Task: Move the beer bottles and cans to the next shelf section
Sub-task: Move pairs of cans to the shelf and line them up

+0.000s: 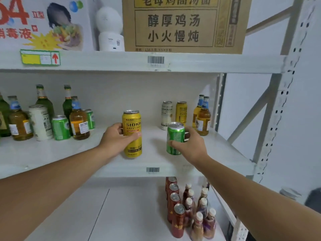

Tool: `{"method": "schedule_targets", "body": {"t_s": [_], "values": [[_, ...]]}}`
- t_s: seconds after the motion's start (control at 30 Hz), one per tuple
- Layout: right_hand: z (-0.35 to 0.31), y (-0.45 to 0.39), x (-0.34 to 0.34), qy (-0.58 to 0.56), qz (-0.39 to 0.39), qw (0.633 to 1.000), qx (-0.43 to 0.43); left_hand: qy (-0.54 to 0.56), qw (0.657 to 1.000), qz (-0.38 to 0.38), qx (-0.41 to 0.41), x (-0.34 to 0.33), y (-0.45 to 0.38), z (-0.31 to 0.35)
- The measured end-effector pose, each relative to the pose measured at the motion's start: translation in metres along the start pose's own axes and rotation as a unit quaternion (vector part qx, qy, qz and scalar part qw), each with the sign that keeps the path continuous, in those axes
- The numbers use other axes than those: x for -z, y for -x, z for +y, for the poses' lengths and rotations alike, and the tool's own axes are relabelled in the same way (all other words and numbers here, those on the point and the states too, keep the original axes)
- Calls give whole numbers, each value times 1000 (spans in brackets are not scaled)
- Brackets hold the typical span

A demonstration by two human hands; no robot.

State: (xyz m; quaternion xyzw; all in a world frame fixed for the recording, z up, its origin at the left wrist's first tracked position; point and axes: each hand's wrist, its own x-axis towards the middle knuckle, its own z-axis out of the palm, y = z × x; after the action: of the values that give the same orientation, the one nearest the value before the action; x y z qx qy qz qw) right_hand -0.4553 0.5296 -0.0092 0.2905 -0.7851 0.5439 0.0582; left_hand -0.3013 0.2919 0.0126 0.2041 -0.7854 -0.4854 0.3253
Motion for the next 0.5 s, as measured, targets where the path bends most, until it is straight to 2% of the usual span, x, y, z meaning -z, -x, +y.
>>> {"method": "schedule_targets", "body": {"t_s": [0.23,0.5], "values": [[34,-26,34,-3,-6,1000,-5,-19,999,-27,-11,-60,-17,16],[63,-58,42,2,39,999,-33,-27,995,-86,-38,-112,-74,17]]}}
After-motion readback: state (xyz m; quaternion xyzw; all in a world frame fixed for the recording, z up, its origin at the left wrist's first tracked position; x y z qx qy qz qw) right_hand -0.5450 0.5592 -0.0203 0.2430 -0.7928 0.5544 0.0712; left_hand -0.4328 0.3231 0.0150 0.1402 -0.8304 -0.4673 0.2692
